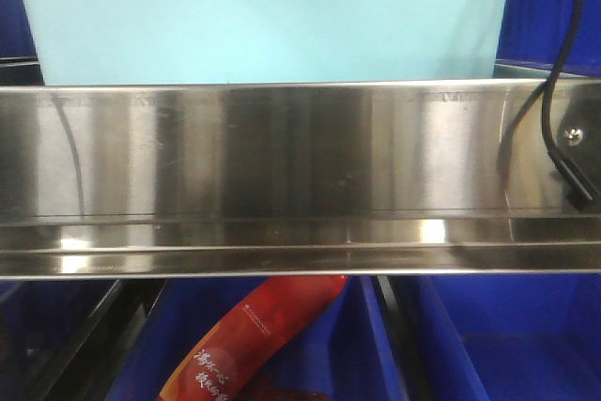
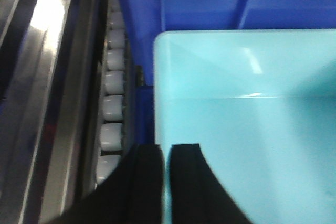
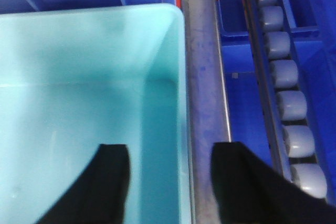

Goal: Fetch blue bin and place on conveyor start
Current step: 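Close both grippers on opposite side walls of the light-teal bin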

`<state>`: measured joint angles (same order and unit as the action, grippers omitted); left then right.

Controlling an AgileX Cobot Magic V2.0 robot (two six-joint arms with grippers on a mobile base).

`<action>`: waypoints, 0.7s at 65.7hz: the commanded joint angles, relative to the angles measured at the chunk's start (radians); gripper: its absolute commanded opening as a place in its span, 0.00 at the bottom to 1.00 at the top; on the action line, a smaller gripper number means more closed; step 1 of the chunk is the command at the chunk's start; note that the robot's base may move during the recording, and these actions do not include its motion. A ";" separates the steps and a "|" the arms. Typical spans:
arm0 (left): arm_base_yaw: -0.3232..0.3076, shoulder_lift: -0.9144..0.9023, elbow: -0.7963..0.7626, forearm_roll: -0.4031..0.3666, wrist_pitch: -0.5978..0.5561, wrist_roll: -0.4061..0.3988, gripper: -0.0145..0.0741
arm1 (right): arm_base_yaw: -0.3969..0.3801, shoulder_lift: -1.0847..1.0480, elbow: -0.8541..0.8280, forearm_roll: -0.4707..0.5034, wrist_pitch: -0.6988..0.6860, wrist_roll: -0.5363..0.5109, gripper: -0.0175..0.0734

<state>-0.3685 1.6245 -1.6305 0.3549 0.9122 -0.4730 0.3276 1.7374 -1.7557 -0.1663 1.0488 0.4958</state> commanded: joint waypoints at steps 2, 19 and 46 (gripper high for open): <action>-0.002 0.015 -0.009 0.013 -0.010 -0.015 0.44 | -0.006 0.022 -0.009 -0.015 -0.011 0.002 0.50; 0.053 0.069 -0.009 -0.084 0.013 -0.051 0.59 | -0.006 0.079 -0.009 -0.015 -0.010 -0.017 0.50; 0.066 0.085 -0.007 -0.131 -0.008 0.026 0.58 | -0.006 0.089 -0.009 -0.032 -0.010 -0.059 0.50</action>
<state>-0.3023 1.7129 -1.6324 0.2276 0.9267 -0.4554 0.3276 1.8308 -1.7557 -0.1763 1.0482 0.4598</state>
